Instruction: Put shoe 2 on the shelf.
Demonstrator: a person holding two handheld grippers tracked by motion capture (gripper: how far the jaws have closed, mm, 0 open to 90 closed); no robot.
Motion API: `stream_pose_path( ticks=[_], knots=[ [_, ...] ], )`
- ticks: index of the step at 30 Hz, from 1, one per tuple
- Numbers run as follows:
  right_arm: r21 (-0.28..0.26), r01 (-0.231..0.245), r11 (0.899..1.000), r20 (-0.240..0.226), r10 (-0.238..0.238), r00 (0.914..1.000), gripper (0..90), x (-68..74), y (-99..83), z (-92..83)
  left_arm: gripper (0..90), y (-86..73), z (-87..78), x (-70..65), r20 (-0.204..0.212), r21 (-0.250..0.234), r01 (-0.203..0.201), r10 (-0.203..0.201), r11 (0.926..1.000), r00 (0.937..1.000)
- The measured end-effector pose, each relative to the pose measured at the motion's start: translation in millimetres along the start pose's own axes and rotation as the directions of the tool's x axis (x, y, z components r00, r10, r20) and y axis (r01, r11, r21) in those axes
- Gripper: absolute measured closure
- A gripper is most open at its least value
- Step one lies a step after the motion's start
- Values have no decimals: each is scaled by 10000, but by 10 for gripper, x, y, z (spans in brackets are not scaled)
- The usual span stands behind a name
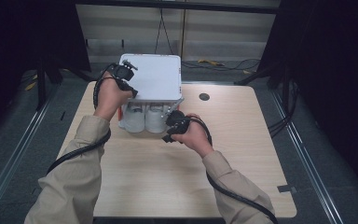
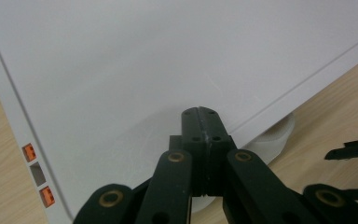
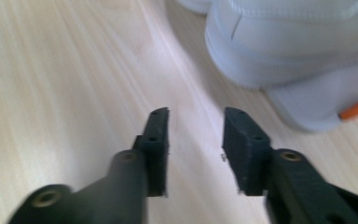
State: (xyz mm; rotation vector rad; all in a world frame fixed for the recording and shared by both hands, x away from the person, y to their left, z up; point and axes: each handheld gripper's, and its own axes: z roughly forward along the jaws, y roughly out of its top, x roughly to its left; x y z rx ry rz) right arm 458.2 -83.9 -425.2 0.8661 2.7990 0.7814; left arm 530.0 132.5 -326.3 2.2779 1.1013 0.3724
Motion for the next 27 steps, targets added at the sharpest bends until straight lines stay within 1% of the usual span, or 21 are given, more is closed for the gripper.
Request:
stream_pose_path(
  ticks=[1,3,5,6,7,8,10,11,12,14,16,17,18,19,20,22,25,27],
  knots=[
    [58,-10,10000,53,10,10000,544,6,-29,-28,896,-1,-4,6,-27,0,-2,2,10000,10000],
    [94,-43,9999,26,43,10000,512,15,-90,-82,847,-6,-11,31,-66,-32,41,-41,10000,10000],
    [-42,-188,9998,49,188,9998,463,14,-153,-144,801,-10,-13,50,-94,-77,110,-111,9999,9999],
    [-42,-188,9998,49,188,9998,463,14,-153,-144,770,-10,-13,50,-94,-77,110,-111,9999,9999],
    [-87,-254,9996,49,254,9997,441,14,-172,-167,770,-5,-16,64,-193,-32,141,-142,9999,9997],
    [-206,-473,9987,-11,473,9989,402,14,-233,-233,671,0,-15,69,-381,-40,274,-275,9996,9989],
    [-221,-576,9981,-26,576,9983,378,17,-278,-272,607,7,-23,70,-510,-13,221,-221,9998,9985],
    [-236,-530,9983,-6,530,9986,365,11,-304,-288,584,9,-33,67,-490,-20,270,-271,9996,9984],
    [-216,-622,9978,15,623,9981,361,13,-332,-308,550,11,-41,63,-465,-12,297,-297,9996,9985],
    [-113,-696,9975,10,696,9976,336,12,-378,-336,487,0,-66,45,-364,149,362,-357,9992,9987],
    [-93,-786,9969,12,787,9969,321,14,-437,-371,443,-18,-94,34,-442,227,391,-381,9990,9983],
    [-117,-797,9968,-5,797,9968,314,16,-458,-382,427,-33,-114,32,-431,210,436,-427,9988,9982],
    [-152,-787,9968,1,787,9969,308,16,-486,-394,411,-53,-137,34,-286,172,564,-559,9983,9980],
    [-128,-831,9965,11,832,9965,301,23,-518,-407,403,-70,-153,33,-234,197,635,-630,9978,9977],
    [-92,-852,9963,10,852,9964,294,27,-543,-417,394,-85,-170,29,-246,266,644,-638,9976,9977],
    [-49,-909,9958,50,909,9958,282,36,-587,-431,369,-111,-195,19,-284,256,594,-587,9979,9979],
    [-137,-944,9954,7,944,9955,266,37,-633,-455,340,-163,-219,-12,-2,260,646,-646,9976,9979],
    [-81,-1157,9933,-73,1156,9933,260,35,-659,-473,320,-204,-227,-54,203,272,580,-586,9979,9981]
  ],
)
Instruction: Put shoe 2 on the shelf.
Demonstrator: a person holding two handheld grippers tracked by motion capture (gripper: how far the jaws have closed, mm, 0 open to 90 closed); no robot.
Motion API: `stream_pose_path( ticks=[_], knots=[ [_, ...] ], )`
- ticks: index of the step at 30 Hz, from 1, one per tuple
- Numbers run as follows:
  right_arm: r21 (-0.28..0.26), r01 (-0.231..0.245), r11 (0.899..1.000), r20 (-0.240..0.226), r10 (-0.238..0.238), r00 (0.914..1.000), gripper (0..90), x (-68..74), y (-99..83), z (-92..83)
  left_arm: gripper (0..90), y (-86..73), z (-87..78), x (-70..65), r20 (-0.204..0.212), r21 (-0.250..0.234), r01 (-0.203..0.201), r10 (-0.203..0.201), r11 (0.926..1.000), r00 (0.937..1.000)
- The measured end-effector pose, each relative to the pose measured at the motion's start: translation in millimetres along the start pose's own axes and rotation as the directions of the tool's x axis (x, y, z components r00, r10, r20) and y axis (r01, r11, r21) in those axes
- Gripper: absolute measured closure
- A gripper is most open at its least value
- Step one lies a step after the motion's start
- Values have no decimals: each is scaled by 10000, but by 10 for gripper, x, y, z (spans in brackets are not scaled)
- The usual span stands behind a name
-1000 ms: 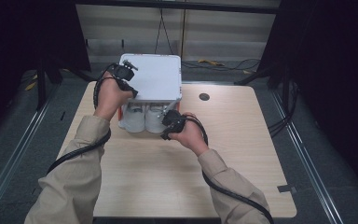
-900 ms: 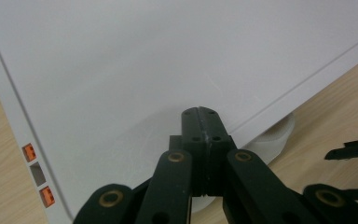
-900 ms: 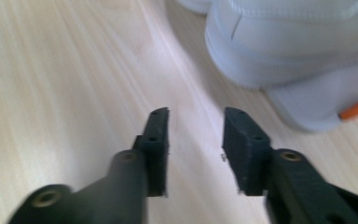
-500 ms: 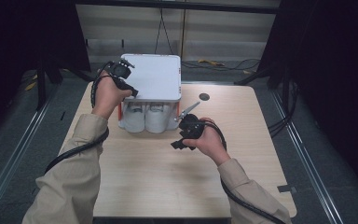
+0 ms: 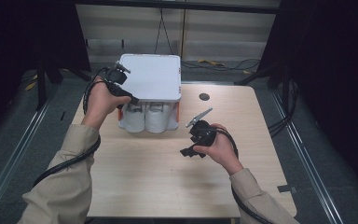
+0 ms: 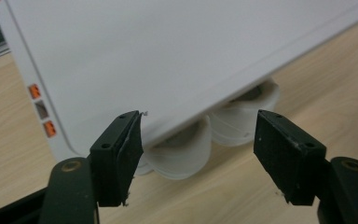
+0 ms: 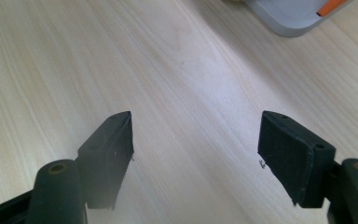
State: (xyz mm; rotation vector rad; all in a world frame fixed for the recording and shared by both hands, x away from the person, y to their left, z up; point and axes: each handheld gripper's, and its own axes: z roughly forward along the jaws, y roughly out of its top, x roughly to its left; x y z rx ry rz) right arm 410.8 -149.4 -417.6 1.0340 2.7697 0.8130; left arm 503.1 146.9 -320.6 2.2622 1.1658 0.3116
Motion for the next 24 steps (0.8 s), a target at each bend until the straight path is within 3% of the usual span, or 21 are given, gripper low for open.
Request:
stream_pose_path(
  ticks=[14,16,24],
  knots=[
    [-24,19,10000,184,-18,9998,213,4,-142,-115,260,-282,-19,-210,829,-2,-668,666,9978,9943],
    [37,22,10000,136,-23,9999,208,5,-173,-124,256,-324,-5,-221,1066,28,-608,601,9981,9925],
    [45,-120,9999,131,119,9998,197,-38,-325,-163,236,-532,79,-248,1381,157,-639,611,9978,9885]
  ],
)
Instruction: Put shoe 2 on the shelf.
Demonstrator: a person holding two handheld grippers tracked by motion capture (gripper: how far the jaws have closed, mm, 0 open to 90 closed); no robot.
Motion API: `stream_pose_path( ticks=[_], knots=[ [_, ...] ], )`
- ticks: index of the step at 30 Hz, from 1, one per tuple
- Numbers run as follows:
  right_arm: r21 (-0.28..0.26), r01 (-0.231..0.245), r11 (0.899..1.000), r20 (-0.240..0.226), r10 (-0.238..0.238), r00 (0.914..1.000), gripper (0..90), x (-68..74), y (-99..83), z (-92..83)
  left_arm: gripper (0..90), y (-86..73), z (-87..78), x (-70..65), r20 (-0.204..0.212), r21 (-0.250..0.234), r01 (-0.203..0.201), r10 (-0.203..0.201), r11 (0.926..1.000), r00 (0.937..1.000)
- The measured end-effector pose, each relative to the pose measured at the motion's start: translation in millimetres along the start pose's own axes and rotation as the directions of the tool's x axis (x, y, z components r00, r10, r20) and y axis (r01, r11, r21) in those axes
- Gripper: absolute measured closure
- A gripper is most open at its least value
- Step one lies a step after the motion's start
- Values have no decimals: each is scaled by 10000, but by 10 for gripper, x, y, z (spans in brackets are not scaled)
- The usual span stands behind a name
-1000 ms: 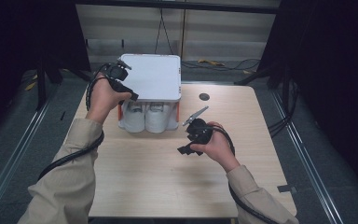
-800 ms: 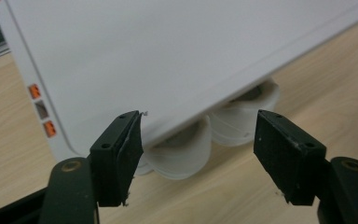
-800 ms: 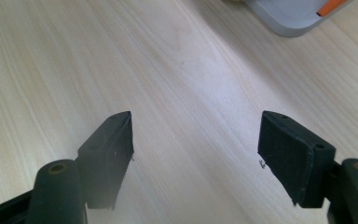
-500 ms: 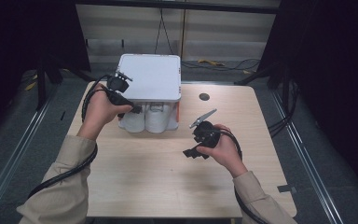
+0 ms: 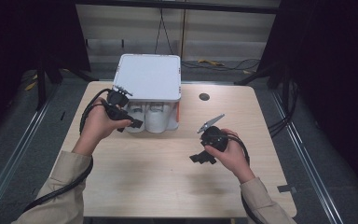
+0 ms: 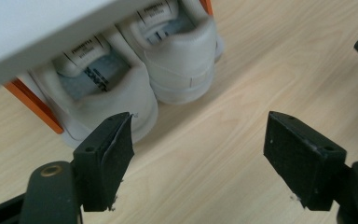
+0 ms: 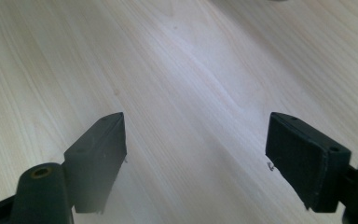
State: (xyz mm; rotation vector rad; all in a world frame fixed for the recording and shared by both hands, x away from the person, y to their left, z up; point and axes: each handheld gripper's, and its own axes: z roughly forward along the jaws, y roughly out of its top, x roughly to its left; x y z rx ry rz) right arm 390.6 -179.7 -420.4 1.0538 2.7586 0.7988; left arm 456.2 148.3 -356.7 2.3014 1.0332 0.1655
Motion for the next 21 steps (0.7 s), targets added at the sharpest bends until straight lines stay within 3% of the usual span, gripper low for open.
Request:
stream_pose_path(
  ticks=[10,21],
  knots=[
    [-60,-157,9999,144,158,9998,195,-40,-161,-40,218,-215,85,-7,291,230,-45,38,9997,9996],
    [-132,-384,9992,359,389,9986,195,-81,-510,-96,196,-431,158,-21,568,368,-64,43,9993,9984]
  ],
)
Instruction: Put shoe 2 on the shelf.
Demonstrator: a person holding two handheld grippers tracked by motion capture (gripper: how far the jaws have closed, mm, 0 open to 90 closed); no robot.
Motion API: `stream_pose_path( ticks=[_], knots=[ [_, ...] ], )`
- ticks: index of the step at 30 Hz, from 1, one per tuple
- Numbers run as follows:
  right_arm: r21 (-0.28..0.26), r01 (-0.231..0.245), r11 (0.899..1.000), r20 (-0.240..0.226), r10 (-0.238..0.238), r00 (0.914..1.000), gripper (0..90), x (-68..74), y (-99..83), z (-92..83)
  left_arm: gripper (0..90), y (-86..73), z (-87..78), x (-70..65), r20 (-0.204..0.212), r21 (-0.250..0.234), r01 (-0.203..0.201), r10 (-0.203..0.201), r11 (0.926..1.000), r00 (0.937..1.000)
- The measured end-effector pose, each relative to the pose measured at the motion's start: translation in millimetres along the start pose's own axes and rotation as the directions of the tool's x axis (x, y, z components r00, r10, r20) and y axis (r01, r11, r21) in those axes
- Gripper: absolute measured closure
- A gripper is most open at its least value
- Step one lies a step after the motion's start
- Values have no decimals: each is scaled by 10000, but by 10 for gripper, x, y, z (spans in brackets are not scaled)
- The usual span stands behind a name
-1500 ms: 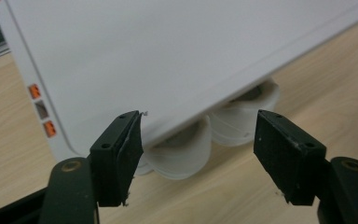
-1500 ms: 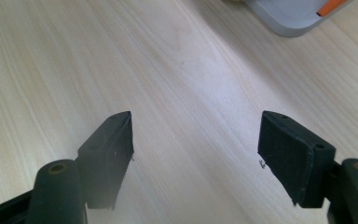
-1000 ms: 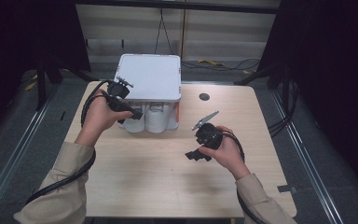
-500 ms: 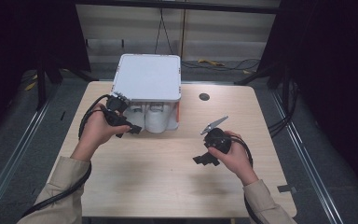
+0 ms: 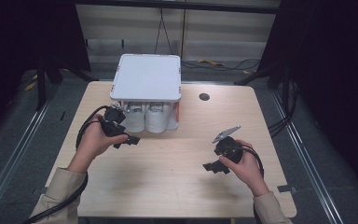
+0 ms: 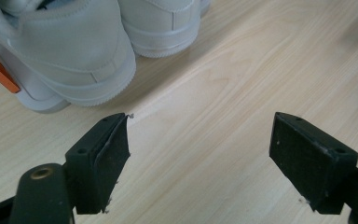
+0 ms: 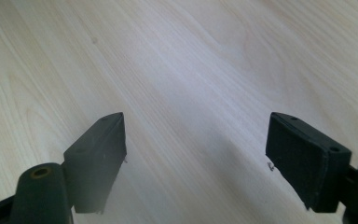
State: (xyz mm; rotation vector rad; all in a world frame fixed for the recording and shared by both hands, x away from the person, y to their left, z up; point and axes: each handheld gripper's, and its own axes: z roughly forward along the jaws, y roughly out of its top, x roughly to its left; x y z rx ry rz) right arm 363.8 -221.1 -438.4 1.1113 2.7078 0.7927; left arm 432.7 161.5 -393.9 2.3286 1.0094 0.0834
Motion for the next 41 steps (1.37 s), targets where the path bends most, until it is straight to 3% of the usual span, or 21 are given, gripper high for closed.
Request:
stream_pose_path(
  ticks=[7,20,27,29,33,41],
  knots=[
    [-29,-273,9996,110,273,9996,195,-73,-183,-60,199,-159,51,24,82,128,-117,116,9998,9999],
    [-171,-732,9972,357,738,9966,195,-167,-465,-165,201,-502,75,159,104,277,65,-68,9996,9999],
    [-182,-928,9955,511,936,9943,196,-196,-601,-217,199,-699,111,210,188,75,167,-168,9998,9997],
    [-199,-976,9950,564,986,9935,196,-203,-639,-247,202,-724,106,219,168,248,7,-11,9997,9999],
    [-348,-1082,9935,726,1105,9912,196,-210,-690,-299,195,-778,96,262,189,-149,107,-104,9998,9998],
    [-240,-1007,9946,728,1023,9921,197,-212,-770,-255,194,-882,88,290,60,-132,37,-37,9999,10000]
  ],
)
